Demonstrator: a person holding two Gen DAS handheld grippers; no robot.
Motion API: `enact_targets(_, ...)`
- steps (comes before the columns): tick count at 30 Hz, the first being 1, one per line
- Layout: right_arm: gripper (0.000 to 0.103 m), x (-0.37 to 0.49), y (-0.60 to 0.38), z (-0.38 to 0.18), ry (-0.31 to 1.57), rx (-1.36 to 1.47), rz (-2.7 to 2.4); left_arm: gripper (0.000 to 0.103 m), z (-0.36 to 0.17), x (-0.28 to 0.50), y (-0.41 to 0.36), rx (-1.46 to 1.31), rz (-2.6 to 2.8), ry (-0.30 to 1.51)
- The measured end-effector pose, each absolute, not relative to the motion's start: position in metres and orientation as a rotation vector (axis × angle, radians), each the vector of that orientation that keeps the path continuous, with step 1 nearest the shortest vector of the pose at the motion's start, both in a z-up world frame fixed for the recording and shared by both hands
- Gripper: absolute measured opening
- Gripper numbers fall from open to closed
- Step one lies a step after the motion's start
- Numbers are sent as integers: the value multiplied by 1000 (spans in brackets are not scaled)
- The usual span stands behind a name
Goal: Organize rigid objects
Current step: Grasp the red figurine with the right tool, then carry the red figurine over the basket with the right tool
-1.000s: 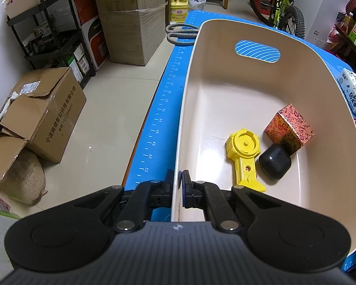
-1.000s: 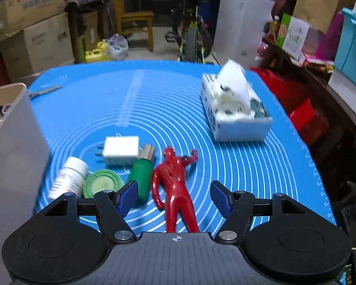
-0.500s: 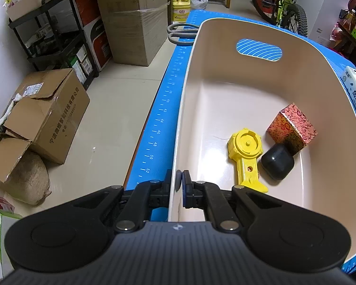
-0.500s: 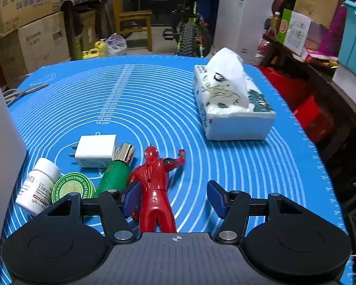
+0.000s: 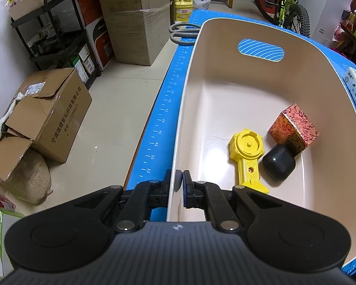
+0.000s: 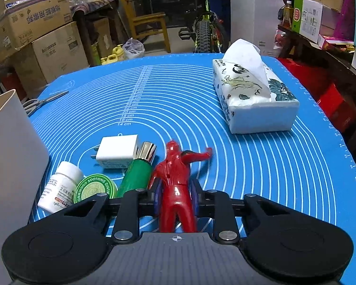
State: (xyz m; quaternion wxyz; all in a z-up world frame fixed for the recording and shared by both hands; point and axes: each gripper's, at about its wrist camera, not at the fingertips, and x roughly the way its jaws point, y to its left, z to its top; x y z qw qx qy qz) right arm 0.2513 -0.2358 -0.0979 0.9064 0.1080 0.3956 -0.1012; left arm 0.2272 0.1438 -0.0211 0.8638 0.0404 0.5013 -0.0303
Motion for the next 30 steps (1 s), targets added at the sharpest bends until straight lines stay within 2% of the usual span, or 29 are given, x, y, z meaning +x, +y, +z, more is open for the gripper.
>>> enact_targets(9, 34, 232, -210, -54, 713, 123, -238, 10, -22, 227, 146, 86, -68, 1050)
enact_targets(23, 34, 208, -150, 25, 476, 154, -100, 10, -21, 228, 146, 85, -67, 1051)
enact_targets(30, 34, 219, -92, 47, 458, 149, 45, 10, -21, 228, 146, 85, -68, 1050)
